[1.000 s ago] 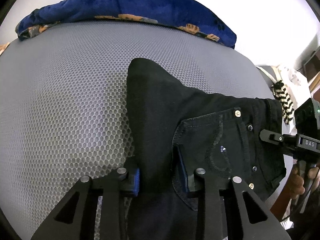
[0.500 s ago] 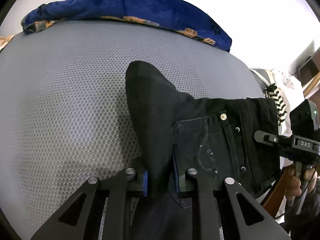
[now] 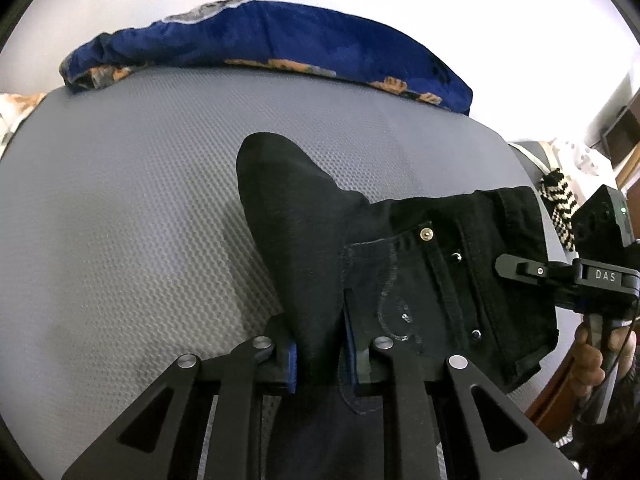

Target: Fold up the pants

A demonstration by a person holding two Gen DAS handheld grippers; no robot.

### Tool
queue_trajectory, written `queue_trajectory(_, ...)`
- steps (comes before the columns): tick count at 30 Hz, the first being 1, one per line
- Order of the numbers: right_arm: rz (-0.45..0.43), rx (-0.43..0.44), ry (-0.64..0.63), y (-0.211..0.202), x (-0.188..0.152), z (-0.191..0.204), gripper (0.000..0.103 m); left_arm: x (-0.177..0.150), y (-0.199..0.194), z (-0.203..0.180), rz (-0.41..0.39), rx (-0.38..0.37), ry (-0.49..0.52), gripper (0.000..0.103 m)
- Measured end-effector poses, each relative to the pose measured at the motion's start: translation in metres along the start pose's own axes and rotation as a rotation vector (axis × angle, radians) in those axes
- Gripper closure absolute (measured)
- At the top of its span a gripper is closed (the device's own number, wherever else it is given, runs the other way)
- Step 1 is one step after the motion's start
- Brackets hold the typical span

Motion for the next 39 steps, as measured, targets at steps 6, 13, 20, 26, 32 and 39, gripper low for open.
queue_trajectory(6, 0.012, 0.025, -0.007, 0.013, 0.012, 0.006, 0.08, 0.015, 0.0, 0.009, -0.014, 0.009, -0.018, 0.085)
queue_trajectory(13, 0.022, 0.03, -0.033, 0.022, 0.024, 0.013, 0.08, 0.029, 0.005, 0.017, -0.03, 0.02, -0.033, 0.085)
queue_trajectory(20, 0.01, 0.056, -0.043, 0.031, 0.044, 0.02, 0.08, 0.054, 0.01, 0.029, -0.075, 0.024, -0.054, 0.085)
queue_trajectory(26, 0.009, 0.06, -0.062, 0.044, 0.066, 0.026, 0.08, 0.079, 0.02, 0.046, -0.093, 0.051, -0.045, 0.085)
queue_trajectory(32, 0.006, 0.064, -0.047, 0.056, 0.084, 0.023, 0.08, 0.1, 0.032, 0.059, -0.091, 0.055, -0.064, 0.085)
queue_trajectory(39, -0.001, 0.057, -0.028, 0.058, 0.091, 0.015, 0.08, 0.111, 0.047, 0.066, -0.087, 0.059, -0.064, 0.085)
Point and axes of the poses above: each gripper's, at about its wrist camera, not at the fingertips, and y roughly the way its jaws point, z to its left, x to its top, the point moved 4 cm from there along y, roughly the way its jaws point, and after that the axes turned 7 degrees about -z, right-handed, at the moved point
